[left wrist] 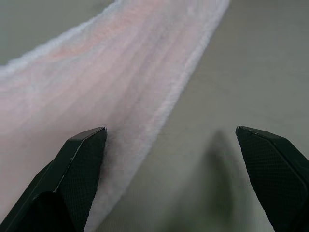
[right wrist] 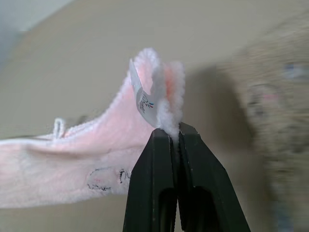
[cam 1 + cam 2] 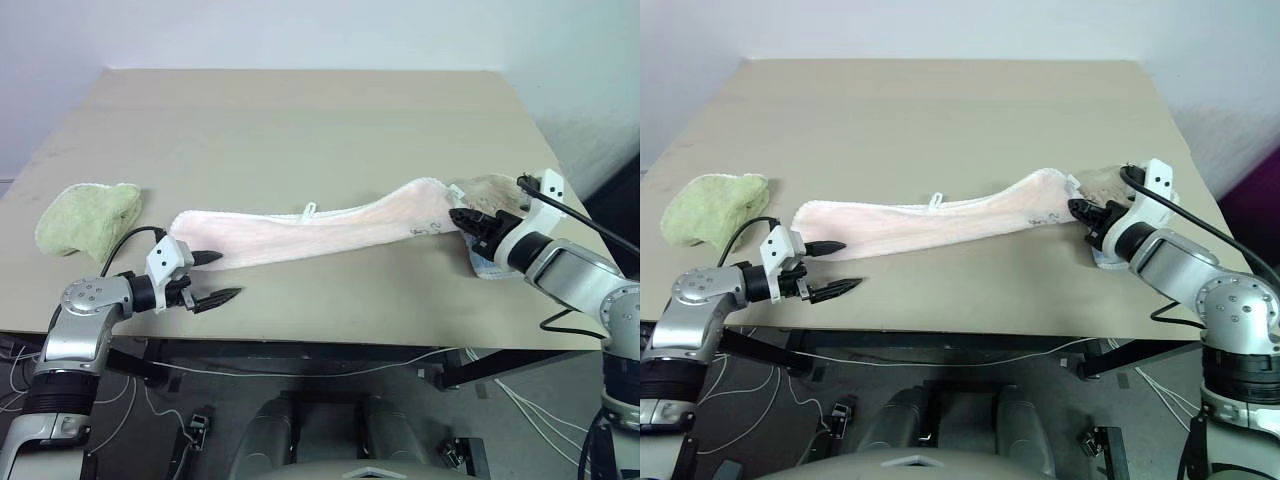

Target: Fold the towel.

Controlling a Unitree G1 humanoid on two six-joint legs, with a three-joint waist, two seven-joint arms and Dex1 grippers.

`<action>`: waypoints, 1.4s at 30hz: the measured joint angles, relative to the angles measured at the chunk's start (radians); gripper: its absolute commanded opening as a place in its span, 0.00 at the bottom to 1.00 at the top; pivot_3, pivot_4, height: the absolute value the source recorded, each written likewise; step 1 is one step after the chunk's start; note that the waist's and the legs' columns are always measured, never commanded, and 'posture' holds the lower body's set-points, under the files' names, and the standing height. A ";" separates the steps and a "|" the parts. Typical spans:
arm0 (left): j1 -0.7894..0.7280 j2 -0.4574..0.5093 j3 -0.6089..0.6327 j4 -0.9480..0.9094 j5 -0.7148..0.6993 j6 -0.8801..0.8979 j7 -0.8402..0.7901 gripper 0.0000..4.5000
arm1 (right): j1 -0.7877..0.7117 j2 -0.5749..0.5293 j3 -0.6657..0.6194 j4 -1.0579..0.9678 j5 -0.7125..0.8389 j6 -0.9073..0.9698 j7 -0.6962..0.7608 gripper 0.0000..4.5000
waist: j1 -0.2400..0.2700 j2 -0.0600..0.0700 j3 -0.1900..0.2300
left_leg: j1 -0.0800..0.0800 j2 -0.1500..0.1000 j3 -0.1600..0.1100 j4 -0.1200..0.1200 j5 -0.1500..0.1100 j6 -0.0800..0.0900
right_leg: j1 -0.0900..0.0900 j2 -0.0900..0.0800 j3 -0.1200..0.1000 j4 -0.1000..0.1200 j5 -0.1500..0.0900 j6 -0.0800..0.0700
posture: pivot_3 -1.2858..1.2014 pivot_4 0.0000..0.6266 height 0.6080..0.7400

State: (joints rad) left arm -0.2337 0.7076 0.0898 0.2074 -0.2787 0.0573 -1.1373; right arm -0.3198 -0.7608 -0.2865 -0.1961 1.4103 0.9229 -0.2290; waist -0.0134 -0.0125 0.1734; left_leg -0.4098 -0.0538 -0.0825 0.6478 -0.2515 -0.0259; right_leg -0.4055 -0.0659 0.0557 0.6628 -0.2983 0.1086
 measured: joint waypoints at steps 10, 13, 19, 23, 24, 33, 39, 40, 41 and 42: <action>0.000 -0.009 -0.008 -0.028 -0.010 0.021 0.001 1.00 | -0.062 -0.046 0.012 -0.014 -0.113 0.066 0.127 0.00 | -0.005 0.000 0.000 | 0.000 0.000 0.000 0.000 0.000 0.000 | -0.001 0.000 0.000 0.000 0.000 0.000 | 0.52 0.24 1.00; -0.010 -0.021 -0.013 -0.031 -0.015 0.026 0.005 1.00 | -0.142 -0.049 0.128 -0.103 -0.185 0.094 0.214 0.00 | -0.006 0.000 0.000 | 0.000 0.001 0.000 -0.001 0.000 0.000 | -0.001 0.001 0.000 0.000 0.000 0.000 | 0.52 0.24 1.00; -0.014 -0.036 -0.014 -0.045 -0.029 0.044 0.029 1.00 | -0.275 0.011 0.365 -0.136 -0.394 0.103 0.362 0.00 | -0.002 0.000 0.000 | 0.000 0.000 0.000 0.000 0.000 0.000 | -0.001 0.000 0.000 0.000 0.000 0.000 | 0.52 0.24 1.00; -0.014 -0.045 -0.014 -0.060 -0.038 0.046 0.048 1.00 | -0.366 0.123 0.537 -0.042 -0.579 0.067 0.449 0.00 | -0.006 0.000 0.000 | 0.000 0.000 0.000 0.000 0.000 0.000 | -0.002 0.000 0.000 0.000 0.000 0.000 | 0.52 0.24 1.00; -0.014 -0.049 -0.014 -0.068 -0.040 0.047 0.054 1.00 | -0.380 0.153 0.572 -0.012 -0.623 0.052 0.471 0.00 | -0.005 0.000 0.000 | 0.000 0.000 0.000 -0.001 0.000 0.000 | -0.003 0.000 0.000 0.000 0.000 0.000 | 0.52 0.24 1.00; 0.027 -0.054 0.003 -0.113 -0.060 0.066 0.096 1.00 | -0.400 0.302 0.690 0.133 -0.844 -0.007 0.637 0.00 | -0.003 0.000 0.000 | -0.001 0.000 0.000 -0.001 0.000 0.000 | -0.003 0.000 0.000 0.000 0.000 0.000 | 0.52 0.24 1.00; 0.034 -0.053 0.004 -0.133 -0.061 0.070 0.106 1.00 | -0.399 0.346 0.683 0.154 -0.901 -0.007 0.691 0.16 | -0.004 0.000 0.000 | -0.001 0.000 0.000 -0.001 0.000 0.000 | -0.003 0.000 0.000 0.001 0.000 0.000 | 0.52 0.24 1.00; 0.034 -0.053 0.004 -0.133 -0.061 0.070 0.108 1.00 | -0.399 0.351 0.680 0.154 -0.906 -0.006 0.702 0.24 | -0.004 0.000 0.000 | -0.001 0.000 0.000 -0.001 0.000 0.000 | -0.003 0.000 0.000 0.001 0.000 0.000 | 0.52 0.24 1.00; 0.034 -0.053 0.004 -0.133 -0.061 0.071 0.109 1.00 | -0.399 0.351 0.678 0.153 -0.908 -0.004 0.713 0.30 | -0.004 0.000 0.000 | -0.001 0.000 0.000 -0.001 0.000 -0.001 | -0.003 0.000 0.000 0.001 0.000 0.000 | 0.52 0.24 1.00; 0.034 -0.053 0.004 -0.133 -0.061 0.071 0.110 1.00 | -0.398 0.351 0.672 0.152 -0.909 -0.001 0.722 0.37 | -0.004 0.000 0.000 | -0.001 0.000 0.000 -0.001 0.000 -0.001 | -0.003 0.000 0.000 0.000 0.000 0.000 | 0.52 0.24 1.00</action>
State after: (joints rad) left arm -0.1995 0.6542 0.0938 0.0743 -0.3398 0.1279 -1.0270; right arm -0.7178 -0.4095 0.3860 -0.0437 0.5013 0.9216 0.4928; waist -0.0177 -0.0123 0.1735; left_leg -0.4106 -0.0541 -0.0829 0.6469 -0.2516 -0.0264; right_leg -0.4088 -0.0657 0.0556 0.6633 -0.2982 0.1085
